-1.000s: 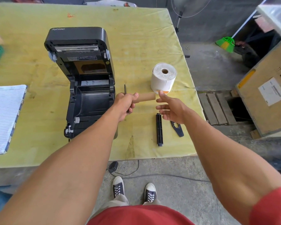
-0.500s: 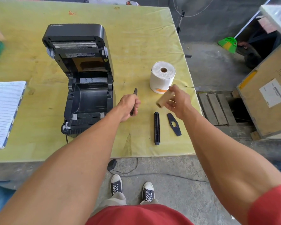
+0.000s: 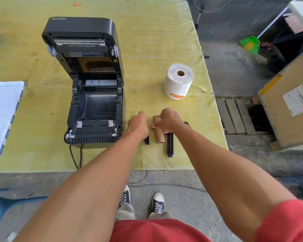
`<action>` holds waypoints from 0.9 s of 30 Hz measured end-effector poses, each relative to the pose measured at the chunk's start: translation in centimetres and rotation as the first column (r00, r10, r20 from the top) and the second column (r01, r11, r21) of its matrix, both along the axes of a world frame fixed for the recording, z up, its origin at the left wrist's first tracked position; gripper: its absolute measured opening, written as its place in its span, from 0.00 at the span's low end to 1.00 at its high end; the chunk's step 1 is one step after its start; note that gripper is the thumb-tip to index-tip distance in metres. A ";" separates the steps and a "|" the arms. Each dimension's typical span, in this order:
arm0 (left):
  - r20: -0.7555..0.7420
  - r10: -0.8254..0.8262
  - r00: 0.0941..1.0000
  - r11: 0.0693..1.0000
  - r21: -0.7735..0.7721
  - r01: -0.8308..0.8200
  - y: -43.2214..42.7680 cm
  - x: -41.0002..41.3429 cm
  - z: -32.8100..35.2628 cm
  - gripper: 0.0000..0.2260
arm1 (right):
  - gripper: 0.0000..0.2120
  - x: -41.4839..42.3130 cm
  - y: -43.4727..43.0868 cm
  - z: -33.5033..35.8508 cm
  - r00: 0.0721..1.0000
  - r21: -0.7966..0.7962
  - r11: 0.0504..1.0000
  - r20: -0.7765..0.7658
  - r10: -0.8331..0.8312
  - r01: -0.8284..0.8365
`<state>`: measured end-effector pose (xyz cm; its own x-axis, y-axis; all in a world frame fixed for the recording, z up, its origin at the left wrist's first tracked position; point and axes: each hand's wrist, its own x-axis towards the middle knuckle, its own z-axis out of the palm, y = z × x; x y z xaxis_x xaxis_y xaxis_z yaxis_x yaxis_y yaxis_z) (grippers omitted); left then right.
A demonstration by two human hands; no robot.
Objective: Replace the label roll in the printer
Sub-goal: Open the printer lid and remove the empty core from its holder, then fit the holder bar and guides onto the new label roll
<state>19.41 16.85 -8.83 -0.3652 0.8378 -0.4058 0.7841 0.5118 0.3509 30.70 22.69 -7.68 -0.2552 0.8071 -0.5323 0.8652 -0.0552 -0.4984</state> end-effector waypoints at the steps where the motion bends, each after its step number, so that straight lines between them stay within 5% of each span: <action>1: -0.012 -0.028 1.000 1.000 0.003 0.028 -0.2 0.1 -0.3 0.20 | 0.22 -0.2 0.0 -0.1 0.998 0.036 0.998 0.050 0.046 -0.048; 17: -0.237 -0.242 0.941 0.965 0.044 0.259 -0.7 -0.5 -1.6 0.13 | 0.22 0.6 0.2 0.5 0.998 -0.103 0.995 -0.055 -0.003 -0.003; 27: -0.198 -0.270 0.942 0.953 0.083 0.290 -0.3 -1.9 0.4 0.16 | 0.28 1.7 0.6 1.5 0.997 0.051 0.998 -0.071 -0.026 0.030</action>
<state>17.53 16.52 -8.45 -0.1687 0.9522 -0.2546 0.9460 0.2290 0.2295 32.44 23.25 -6.13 -0.2676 0.8407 -0.4708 0.8263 -0.0510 -0.5609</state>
